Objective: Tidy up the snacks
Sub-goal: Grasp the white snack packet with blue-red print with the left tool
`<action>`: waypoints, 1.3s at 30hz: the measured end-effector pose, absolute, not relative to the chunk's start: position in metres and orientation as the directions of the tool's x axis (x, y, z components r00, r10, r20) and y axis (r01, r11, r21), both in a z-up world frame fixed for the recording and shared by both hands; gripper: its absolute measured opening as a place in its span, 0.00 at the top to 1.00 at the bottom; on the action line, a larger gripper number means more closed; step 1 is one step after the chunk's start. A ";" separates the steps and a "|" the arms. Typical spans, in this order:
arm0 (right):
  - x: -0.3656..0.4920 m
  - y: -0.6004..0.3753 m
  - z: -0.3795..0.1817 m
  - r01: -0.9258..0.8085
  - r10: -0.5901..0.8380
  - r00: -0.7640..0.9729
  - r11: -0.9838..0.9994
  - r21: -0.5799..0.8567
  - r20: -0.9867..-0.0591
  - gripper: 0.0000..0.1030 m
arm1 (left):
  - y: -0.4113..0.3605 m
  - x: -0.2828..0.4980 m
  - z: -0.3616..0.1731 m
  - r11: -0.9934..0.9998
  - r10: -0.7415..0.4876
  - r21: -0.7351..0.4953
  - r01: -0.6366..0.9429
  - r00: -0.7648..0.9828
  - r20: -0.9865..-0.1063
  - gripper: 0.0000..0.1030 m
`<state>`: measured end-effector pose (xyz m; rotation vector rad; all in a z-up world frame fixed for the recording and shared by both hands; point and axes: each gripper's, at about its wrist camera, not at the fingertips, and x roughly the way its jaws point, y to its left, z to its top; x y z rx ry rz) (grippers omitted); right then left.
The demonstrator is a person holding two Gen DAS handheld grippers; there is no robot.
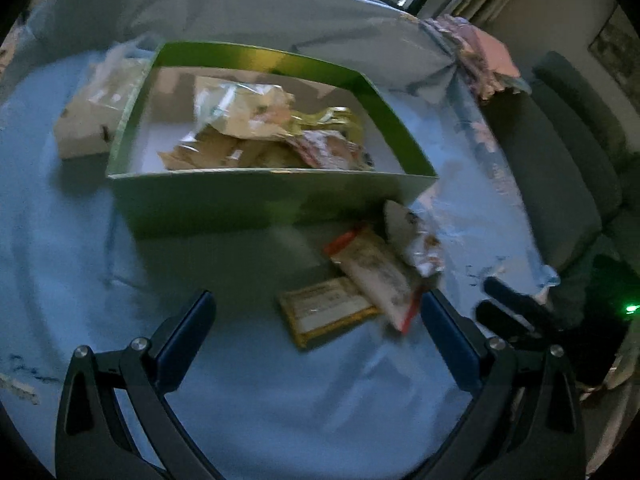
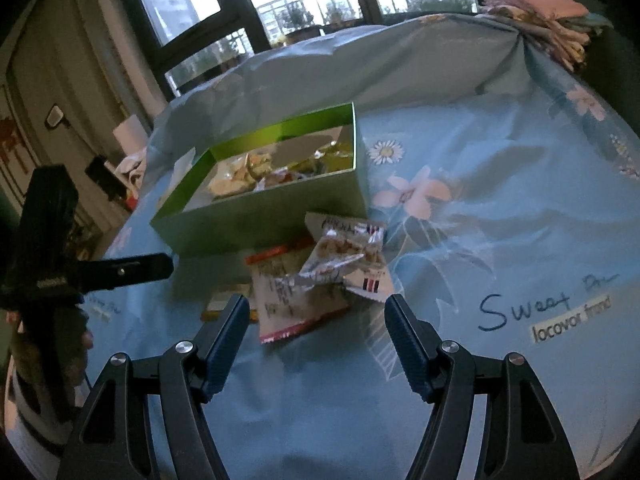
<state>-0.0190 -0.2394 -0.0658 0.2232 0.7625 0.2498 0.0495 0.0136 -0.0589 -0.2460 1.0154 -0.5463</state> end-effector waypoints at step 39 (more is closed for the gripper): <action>0.033 -0.253 -0.113 -0.281 0.437 0.608 0.899 0.335 -0.663 0.39 | -0.121 0.096 -0.087 0.763 -0.561 -0.394 0.513 0.223 -0.797 0.61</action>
